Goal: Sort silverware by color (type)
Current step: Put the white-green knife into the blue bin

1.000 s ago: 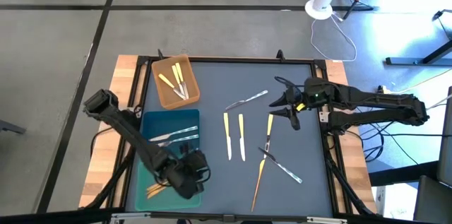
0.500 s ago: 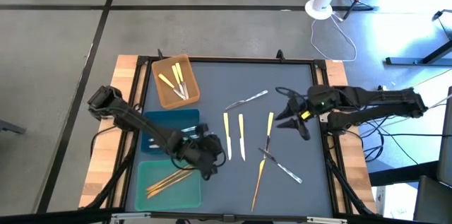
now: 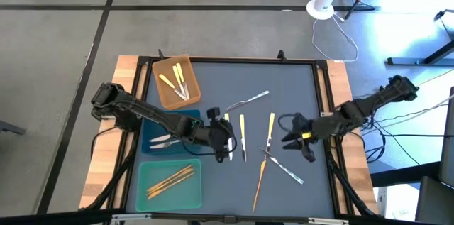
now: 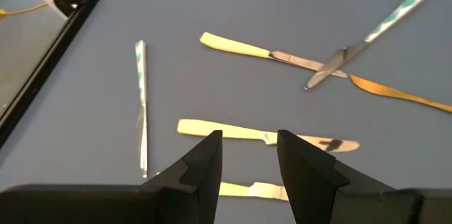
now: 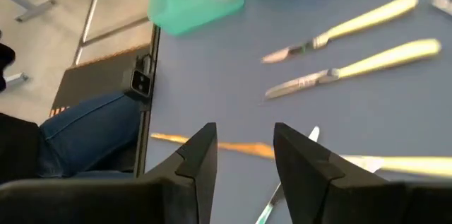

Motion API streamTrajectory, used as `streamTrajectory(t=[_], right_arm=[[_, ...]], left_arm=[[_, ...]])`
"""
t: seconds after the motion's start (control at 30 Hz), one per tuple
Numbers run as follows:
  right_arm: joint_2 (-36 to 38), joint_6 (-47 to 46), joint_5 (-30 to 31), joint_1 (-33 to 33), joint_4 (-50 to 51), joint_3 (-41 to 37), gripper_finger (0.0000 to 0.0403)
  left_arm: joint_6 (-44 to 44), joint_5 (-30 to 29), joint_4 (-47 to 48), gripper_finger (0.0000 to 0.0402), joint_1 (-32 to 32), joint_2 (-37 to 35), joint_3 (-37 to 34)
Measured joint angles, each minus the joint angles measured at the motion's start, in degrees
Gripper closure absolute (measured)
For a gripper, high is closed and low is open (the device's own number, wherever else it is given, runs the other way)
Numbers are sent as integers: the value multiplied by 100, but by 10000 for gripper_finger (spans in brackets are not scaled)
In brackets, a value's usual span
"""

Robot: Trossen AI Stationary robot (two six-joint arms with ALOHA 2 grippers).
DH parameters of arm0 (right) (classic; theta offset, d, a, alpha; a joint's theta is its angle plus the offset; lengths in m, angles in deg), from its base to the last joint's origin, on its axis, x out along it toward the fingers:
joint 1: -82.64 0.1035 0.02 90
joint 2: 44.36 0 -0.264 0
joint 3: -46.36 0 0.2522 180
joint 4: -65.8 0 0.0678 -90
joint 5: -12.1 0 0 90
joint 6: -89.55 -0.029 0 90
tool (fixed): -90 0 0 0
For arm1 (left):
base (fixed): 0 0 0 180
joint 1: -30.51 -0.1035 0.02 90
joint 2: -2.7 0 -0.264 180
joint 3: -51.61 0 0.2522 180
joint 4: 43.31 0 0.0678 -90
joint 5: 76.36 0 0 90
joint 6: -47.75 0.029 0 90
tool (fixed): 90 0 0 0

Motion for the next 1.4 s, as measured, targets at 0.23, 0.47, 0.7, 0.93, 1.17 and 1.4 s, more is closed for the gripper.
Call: streamTrajectory(t=[0.23,0.47,0.7,0.93,1.17,1.4], right_arm=[[-645,-1135,403,840,164,0,274],[-1400,-2685,358,1396,736,0,274],[-2137,-3577,136,1699,862,0,274],[-2667,-3835,-255,1693,743,0,274],[-2900,-3802,-256,1691,453,0,274],[-3078,-3802,-253,1687,494,0,274]], left_arm=[[0,7,3,272,-144,0,-1],[-2,8,7,272,-151,0,-1],[-5,7,7,272,-151,0,-1],[-17,7,7,272,-147,0,1],[-20,7,7,272,-144,0,-1],[-15,20,5,272,-144,0,-1]])
